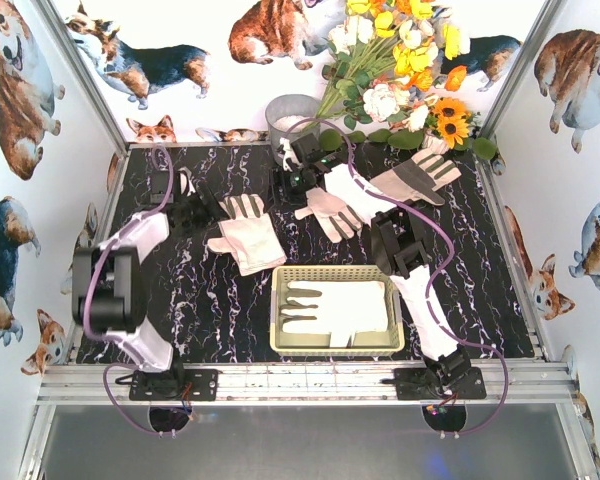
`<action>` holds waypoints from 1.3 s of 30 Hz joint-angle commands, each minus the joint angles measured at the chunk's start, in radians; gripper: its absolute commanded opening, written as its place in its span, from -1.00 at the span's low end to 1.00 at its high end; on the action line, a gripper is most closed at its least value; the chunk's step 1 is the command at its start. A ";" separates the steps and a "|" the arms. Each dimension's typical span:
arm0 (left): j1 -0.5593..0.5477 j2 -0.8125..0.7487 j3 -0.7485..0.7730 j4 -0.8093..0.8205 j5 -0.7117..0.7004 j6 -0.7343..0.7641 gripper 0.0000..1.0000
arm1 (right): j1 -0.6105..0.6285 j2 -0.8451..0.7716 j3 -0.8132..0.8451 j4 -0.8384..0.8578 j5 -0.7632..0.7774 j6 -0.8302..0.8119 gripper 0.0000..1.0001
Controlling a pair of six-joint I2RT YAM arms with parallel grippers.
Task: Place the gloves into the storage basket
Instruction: Adjust the glove on the glove, then pick up the glove from the center of the board.
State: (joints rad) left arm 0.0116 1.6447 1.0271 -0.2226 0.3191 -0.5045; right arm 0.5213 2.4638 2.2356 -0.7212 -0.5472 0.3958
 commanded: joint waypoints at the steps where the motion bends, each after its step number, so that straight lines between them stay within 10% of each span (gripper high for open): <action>1: 0.032 0.114 0.071 0.029 0.135 0.039 0.39 | -0.012 0.011 0.027 0.053 -0.050 0.053 0.27; 10: 0.036 0.256 0.138 -0.043 0.171 0.121 0.30 | -0.012 0.064 0.009 0.069 -0.113 0.128 0.27; 29: 0.043 0.280 0.036 -0.082 0.087 0.187 -0.66 | 0.048 0.141 -0.025 0.104 -0.157 0.188 0.29; 39: 0.042 0.247 -0.028 -0.035 0.138 0.152 -0.76 | 0.099 0.185 -0.006 0.189 -0.212 0.268 0.23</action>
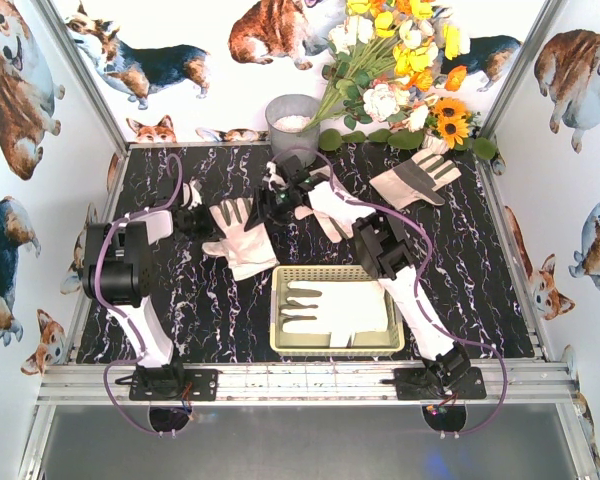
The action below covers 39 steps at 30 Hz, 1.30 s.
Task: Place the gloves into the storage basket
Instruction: Pick up the glove from the center of the board.
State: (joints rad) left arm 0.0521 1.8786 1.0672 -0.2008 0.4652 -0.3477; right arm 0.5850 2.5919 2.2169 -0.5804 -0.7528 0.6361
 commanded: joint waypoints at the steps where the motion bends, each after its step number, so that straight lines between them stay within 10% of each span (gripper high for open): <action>1: 0.003 0.006 -0.080 -0.045 0.001 -0.014 -0.76 | 0.039 0.060 0.013 0.058 -0.009 0.030 0.17; 9: 0.006 -0.088 -0.145 0.005 0.035 -0.073 -0.72 | 0.044 0.034 0.033 0.155 -0.032 0.075 -0.97; 28: 0.109 -0.491 -0.184 -0.025 0.192 -0.125 0.57 | -0.012 -0.216 0.114 -0.057 -0.155 -0.185 -1.00; 39: 0.069 -0.567 -0.173 0.261 0.439 -0.408 0.84 | -0.071 -0.432 0.064 -0.150 -0.317 -0.263 -1.00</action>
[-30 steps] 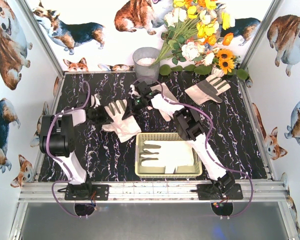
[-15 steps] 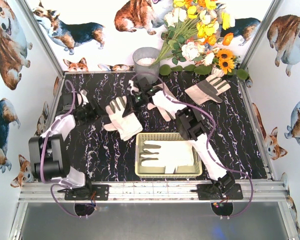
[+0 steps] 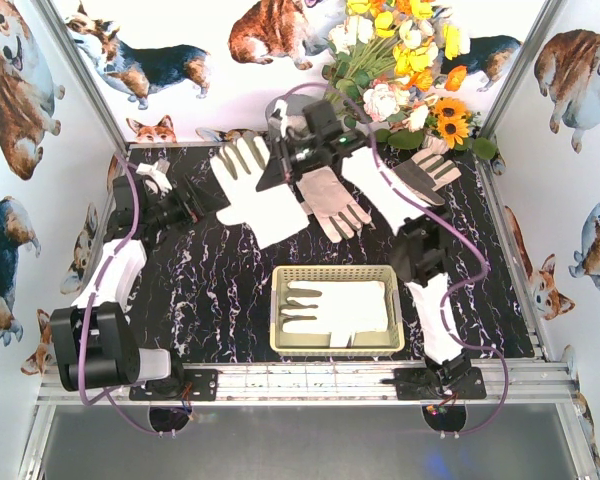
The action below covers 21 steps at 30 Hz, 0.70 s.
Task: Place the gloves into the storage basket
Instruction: Pick up the glove from the center of the board.
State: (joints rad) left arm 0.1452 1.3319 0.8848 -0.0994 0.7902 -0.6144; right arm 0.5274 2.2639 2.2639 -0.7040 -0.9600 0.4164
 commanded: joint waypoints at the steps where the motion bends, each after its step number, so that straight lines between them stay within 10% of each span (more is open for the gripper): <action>1: -0.034 -0.020 0.011 0.204 0.130 -0.182 0.85 | -0.014 -0.121 0.008 -0.033 -0.119 -0.050 -1.00; 21: -0.238 -0.036 -0.012 0.763 0.170 -0.616 0.93 | -0.067 -0.306 -0.138 -0.056 -0.078 -0.056 -1.00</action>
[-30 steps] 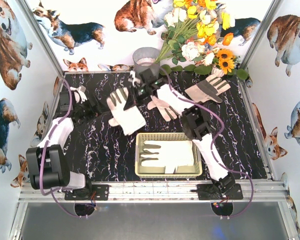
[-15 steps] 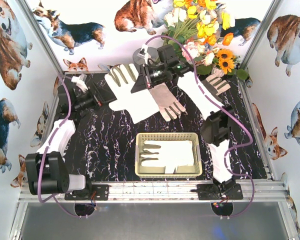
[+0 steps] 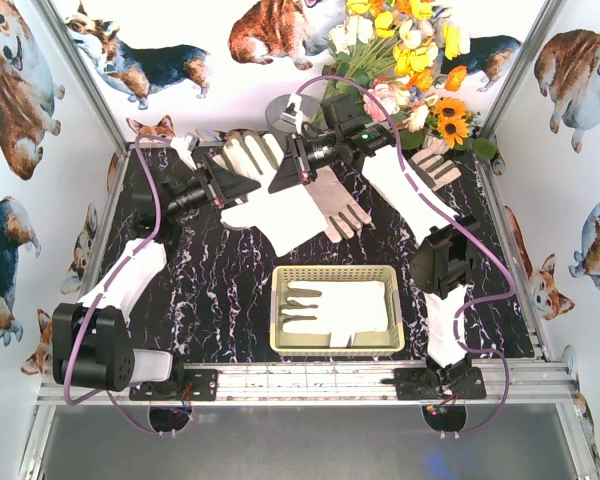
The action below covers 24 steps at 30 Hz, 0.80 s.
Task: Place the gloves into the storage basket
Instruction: Place the glove in the bin.
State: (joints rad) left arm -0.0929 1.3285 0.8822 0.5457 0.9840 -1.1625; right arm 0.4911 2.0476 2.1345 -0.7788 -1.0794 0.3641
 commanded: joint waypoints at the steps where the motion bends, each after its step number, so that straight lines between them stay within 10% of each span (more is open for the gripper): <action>1: -0.004 -0.042 -0.009 0.124 -0.029 -0.074 0.94 | -0.037 -0.093 -0.011 0.013 0.048 -0.006 -1.00; 12: -0.166 -0.045 0.046 -0.088 -0.162 0.057 0.87 | -0.048 -0.130 -0.001 -0.056 0.059 -0.089 -1.00; 24: -0.306 -0.005 0.189 -0.492 -0.263 0.281 -0.18 | -0.042 -0.201 -0.021 -0.241 0.152 -0.278 -1.00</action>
State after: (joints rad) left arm -0.3382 1.2938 1.0103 0.1577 0.7181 -0.9546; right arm 0.4408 1.9118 2.1021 -0.9653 -0.9585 0.1741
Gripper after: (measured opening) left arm 0.464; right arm 0.090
